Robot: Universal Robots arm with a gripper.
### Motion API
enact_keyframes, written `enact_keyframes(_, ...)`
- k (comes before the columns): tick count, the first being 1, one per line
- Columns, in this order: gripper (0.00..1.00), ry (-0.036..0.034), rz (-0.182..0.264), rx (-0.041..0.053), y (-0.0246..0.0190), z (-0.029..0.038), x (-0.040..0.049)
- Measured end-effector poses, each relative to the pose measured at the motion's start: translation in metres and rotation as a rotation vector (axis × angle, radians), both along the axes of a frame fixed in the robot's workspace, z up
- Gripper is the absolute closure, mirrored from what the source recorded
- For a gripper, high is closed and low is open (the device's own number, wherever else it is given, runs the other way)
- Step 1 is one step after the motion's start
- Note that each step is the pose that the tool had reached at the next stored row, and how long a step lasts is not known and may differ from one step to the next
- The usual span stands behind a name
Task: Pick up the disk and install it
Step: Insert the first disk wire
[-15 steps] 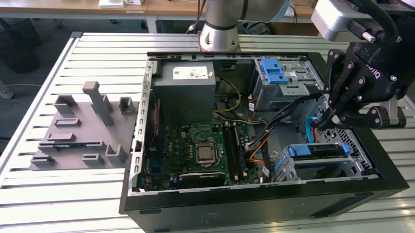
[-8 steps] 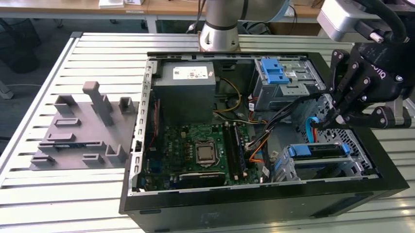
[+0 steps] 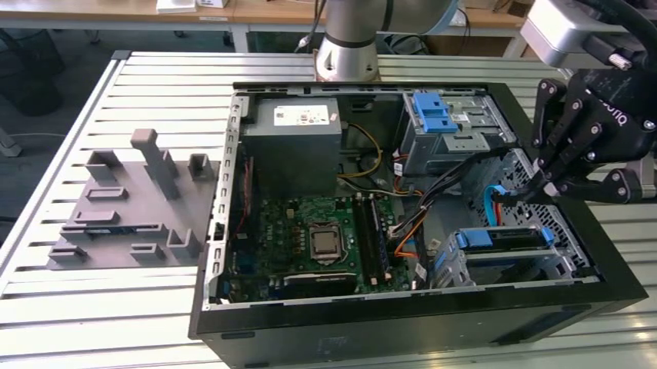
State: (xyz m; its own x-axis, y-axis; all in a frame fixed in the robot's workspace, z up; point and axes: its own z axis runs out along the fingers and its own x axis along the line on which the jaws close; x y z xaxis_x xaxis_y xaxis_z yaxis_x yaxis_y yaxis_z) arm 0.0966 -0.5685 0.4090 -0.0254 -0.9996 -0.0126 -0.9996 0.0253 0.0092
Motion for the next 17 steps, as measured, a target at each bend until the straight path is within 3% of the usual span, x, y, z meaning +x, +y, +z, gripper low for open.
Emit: enact_keyframes(17, 0.89, 0.0, 0.0, 0.0, 0.0094, -0.0028, 0.0085)
